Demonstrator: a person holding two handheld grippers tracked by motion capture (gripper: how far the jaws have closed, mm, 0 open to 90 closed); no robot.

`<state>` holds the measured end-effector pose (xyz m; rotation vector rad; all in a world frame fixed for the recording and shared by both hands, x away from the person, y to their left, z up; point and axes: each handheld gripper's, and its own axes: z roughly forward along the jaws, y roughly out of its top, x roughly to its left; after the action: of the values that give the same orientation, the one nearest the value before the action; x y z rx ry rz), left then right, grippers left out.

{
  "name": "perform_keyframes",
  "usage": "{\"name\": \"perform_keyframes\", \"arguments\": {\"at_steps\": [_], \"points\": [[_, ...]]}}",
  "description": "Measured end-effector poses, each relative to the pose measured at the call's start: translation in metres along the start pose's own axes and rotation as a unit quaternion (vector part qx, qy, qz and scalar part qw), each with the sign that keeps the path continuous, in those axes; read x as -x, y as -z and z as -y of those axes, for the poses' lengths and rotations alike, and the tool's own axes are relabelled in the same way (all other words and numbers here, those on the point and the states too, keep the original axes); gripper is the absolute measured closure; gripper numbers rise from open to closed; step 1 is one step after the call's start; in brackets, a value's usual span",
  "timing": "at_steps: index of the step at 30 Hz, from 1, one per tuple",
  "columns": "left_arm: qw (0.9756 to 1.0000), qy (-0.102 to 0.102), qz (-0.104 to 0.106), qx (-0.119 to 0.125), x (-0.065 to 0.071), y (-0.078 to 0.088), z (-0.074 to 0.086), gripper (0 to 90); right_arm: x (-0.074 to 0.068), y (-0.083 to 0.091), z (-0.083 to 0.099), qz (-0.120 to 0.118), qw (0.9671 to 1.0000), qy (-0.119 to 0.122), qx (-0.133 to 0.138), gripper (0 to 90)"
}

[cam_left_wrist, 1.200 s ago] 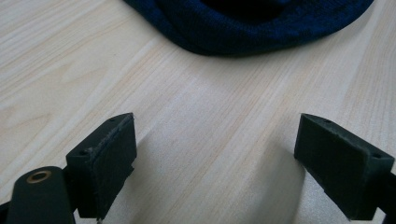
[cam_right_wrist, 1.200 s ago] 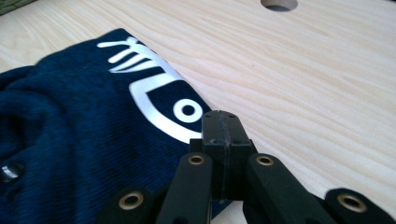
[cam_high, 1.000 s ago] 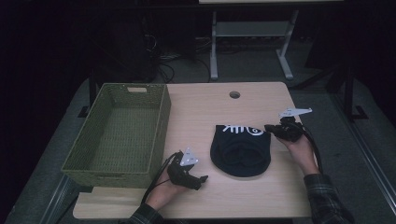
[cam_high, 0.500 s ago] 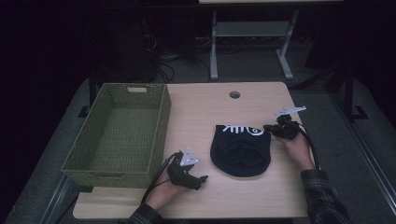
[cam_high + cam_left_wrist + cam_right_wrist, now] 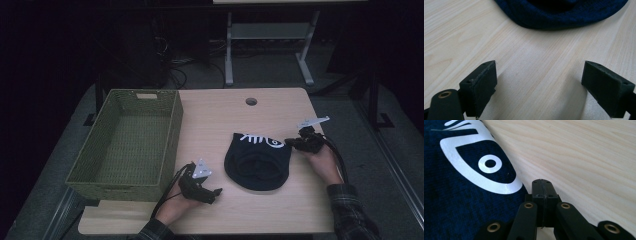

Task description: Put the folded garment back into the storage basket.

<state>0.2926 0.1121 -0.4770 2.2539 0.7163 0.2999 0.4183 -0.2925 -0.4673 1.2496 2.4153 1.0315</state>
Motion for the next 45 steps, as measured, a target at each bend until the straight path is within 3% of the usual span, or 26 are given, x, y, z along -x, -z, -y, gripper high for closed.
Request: {"name": "perform_keyframes", "arguments": {"at_steps": [20,32,45], "points": [[1.0,0.002,0.001,-0.001,0.0,0.0,0.001,12.1,-0.016,0.021,0.019,-0.015,0.999,0.041,-0.012,90.0],[1.0,0.001,0.001,0.001,0.0,0.0,0.001,12.1,-0.037,0.034,0.031,-0.027,0.9972,0.067,-0.015,90.0],[1.0,-0.002,0.001,-0.001,0.0,0.0,0.001,12.0,-0.063,0.042,0.047,-0.055,0.9954,0.076,-0.02,90.0]]}}
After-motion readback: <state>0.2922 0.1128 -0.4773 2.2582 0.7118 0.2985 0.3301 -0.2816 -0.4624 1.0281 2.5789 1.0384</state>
